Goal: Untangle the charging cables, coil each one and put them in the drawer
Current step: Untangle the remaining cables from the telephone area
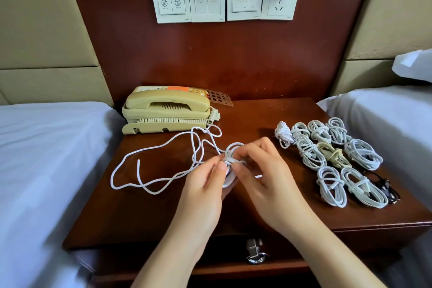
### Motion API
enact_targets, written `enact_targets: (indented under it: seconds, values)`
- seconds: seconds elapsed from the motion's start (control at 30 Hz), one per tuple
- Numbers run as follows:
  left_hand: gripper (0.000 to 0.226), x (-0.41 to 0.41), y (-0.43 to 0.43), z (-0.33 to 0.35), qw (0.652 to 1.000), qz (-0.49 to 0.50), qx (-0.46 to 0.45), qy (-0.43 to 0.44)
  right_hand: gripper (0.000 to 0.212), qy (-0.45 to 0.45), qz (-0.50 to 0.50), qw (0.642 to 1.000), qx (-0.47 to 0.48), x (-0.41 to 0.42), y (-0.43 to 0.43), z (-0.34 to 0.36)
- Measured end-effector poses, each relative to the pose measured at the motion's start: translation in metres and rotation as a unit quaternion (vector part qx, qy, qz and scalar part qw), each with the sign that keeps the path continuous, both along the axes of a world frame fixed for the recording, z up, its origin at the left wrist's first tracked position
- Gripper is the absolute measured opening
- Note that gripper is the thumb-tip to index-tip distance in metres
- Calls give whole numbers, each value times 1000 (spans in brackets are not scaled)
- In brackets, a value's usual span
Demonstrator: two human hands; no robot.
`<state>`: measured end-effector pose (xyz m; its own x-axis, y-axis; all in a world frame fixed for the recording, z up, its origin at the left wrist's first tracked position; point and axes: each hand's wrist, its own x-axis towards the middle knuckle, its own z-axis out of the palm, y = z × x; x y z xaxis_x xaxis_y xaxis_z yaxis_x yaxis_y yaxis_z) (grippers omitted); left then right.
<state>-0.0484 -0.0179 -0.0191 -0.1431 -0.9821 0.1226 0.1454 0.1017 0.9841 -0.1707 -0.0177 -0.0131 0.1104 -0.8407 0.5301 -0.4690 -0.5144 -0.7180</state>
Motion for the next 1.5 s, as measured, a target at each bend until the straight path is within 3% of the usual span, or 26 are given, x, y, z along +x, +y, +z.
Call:
enact_targets:
  seconds: [0.17, 0.33, 0.57, 0.77, 0.87, 0.93, 1.0, 1.07, 1.33, 1.5]
  values:
    - [33, -1, -1, -5, 999, 29, -11, -45, 20, -32, 47, 997, 56, 1, 2, -2]
    - [32, -20, -3, -2, 998, 35, -11, -45, 27, -36, -17, 999, 1, -5, -2, -4]
    - [29, -60, -12, 11, 1000, -3, -12, 11, 16, -96, -78, 991, -42, -45, -7, -1]
    - [26, -96, -16, 16, 984, 44, 106, 133, 27, -65, -70, 995, -42, -71, -6, -2]
    - [19, -112, -18, 9, 992, 62, 96, 58, 22, 3, -141, 987, -76, -85, -10, -5]
    - [20, -117, -20, 4, 995, 55, 37, -71, 17, 68, -176, 976, -109, -94, -15, -6]
    - [25, -120, -20, 1, 978, 55, -39, -197, 12, 108, -180, 971, -116, -101, -19, -8]
    - [32, -121, -19, 1, 960, 64, -68, -265, 9, 132, -179, 968, -114, -104, -23, -9]
    - [33, -116, -29, -17, 900, 55, -189, -389, 18, 192, -172, 964, -61, -110, -41, -22]
    - [32, -116, -36, -20, 874, 49, -219, -431, 16, 259, -262, 926, -84, -108, -44, -23]
